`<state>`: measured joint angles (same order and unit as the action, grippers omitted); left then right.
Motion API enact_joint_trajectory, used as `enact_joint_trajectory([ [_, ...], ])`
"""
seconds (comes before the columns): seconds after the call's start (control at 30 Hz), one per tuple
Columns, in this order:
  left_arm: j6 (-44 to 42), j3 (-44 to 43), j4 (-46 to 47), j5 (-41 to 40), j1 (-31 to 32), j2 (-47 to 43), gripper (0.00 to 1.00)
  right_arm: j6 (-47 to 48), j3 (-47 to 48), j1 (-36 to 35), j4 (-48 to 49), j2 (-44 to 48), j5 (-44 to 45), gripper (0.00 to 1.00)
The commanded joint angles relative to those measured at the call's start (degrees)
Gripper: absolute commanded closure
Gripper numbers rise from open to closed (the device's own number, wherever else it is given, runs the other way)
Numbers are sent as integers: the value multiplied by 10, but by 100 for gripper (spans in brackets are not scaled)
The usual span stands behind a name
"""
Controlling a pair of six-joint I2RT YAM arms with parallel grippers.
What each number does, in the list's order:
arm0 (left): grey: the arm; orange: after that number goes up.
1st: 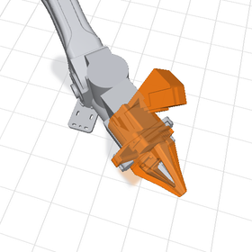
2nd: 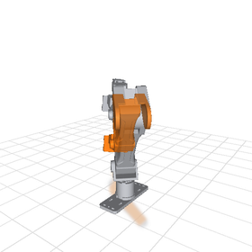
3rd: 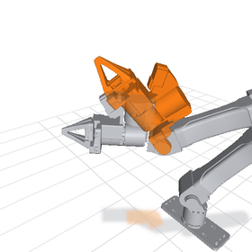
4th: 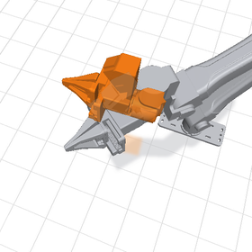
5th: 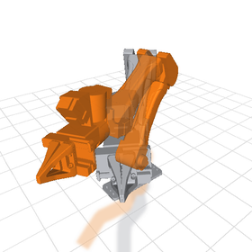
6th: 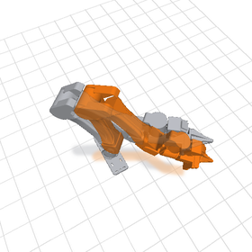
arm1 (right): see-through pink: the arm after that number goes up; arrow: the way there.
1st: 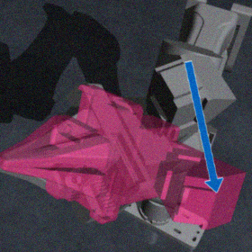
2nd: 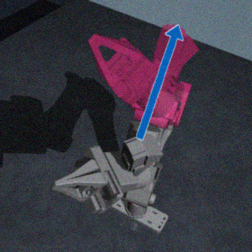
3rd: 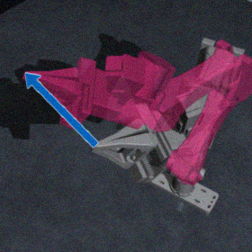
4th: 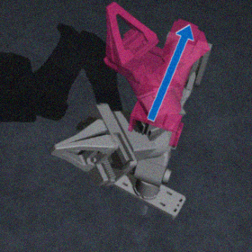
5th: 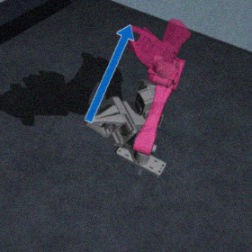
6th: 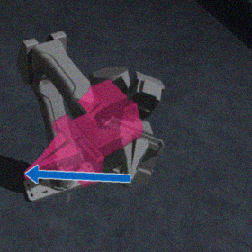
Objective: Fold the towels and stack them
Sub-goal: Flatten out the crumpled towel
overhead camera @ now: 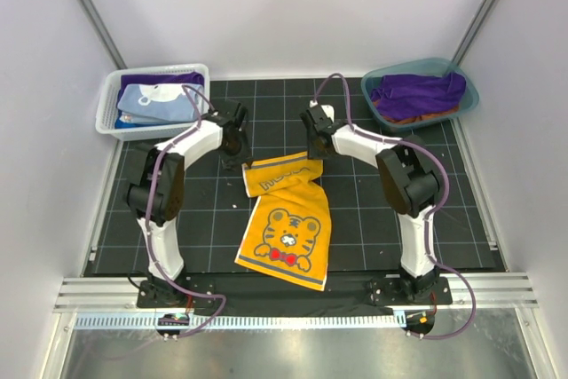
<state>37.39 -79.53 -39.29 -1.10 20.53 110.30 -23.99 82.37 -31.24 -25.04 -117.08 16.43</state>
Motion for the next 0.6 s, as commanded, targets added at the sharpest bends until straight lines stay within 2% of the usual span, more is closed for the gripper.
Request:
enact_joint_trajectory([
  [0.0, 3, -7, 15, -14, -2, 7, 52, 24, 29, 4, 16, -13, -3, 58],
  [0.23, 13, 2, 53, -11, -3, 25, 51, 37, 15, 5, 36, -12, -1, 58],
  [0.57, 27, 12, 57, -35, -2, 39, 55, 35, -5, 28, 80, -18, -75, 59],
])
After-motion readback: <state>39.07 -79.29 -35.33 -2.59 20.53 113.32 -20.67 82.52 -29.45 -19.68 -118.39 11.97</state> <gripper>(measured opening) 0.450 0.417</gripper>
